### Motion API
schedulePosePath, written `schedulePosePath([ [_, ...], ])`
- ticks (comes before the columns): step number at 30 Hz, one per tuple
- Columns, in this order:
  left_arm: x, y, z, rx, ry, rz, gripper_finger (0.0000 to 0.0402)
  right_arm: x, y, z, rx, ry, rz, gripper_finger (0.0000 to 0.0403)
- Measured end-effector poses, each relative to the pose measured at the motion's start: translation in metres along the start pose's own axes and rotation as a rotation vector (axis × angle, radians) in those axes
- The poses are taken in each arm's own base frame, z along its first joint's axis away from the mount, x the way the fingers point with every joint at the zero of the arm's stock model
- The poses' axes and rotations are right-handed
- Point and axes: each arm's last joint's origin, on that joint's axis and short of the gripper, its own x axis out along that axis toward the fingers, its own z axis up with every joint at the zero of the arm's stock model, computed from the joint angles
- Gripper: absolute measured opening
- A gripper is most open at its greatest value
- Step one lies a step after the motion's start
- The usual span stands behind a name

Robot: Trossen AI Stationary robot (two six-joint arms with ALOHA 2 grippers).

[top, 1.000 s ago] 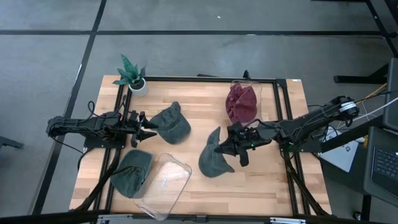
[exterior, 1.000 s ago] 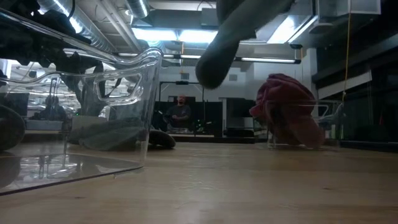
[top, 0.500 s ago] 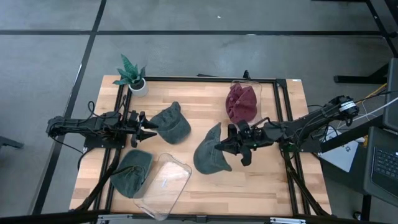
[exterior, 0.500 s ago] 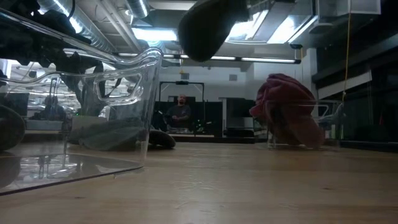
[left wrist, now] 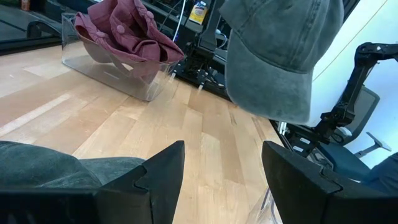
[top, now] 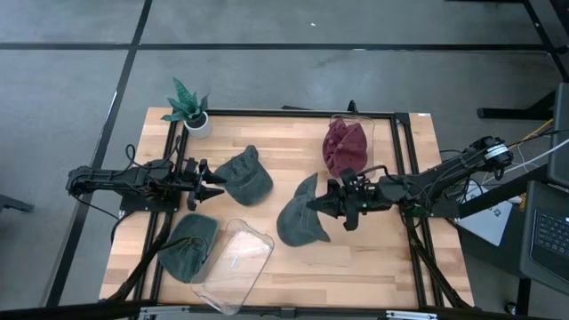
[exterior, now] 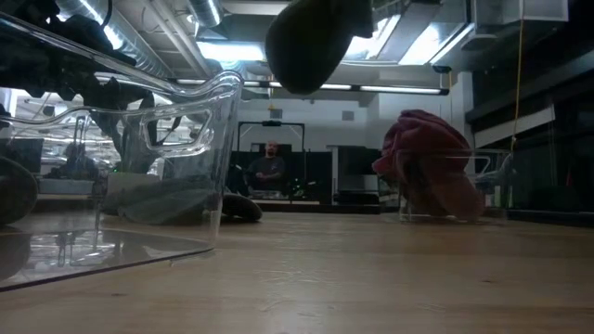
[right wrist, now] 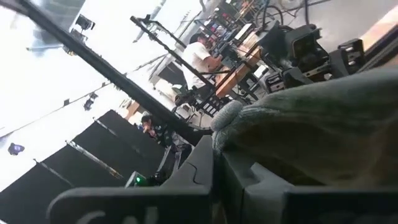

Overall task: Pick & Place hat
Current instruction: Put the top right black cap into the bottom transparent bin

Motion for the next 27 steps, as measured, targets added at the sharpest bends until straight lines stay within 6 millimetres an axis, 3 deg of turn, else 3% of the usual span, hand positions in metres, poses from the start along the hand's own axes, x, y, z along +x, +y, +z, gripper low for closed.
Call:
schedulePosePath([
  [6, 0.0, 0.0, 0.0, 0.0, 0.0, 0.0, 0.021, 0.003, -0.003, -0.002, 0.108, -0.055, -0.068, 0.0006],
  [10, 0.0, 0.0, 0.0, 0.0, 0.0, 0.0, 0.021, 0.017, 0.011, 0.0, 0.106, -0.068, -0.073, 0.0006],
  [19, 0.0, 0.0, 0.0, 0.0, 0.0, 0.0, 0.021, 0.068, 0.034, -0.005, 0.049, -0.024, -0.138, 0.0006],
  [27, 0.0, 0.0, 0.0, 0.0, 0.0, 0.0, 0.021, 0.118, 0.041, -0.036, 0.037, -0.002, -0.165, 0.0006],
])
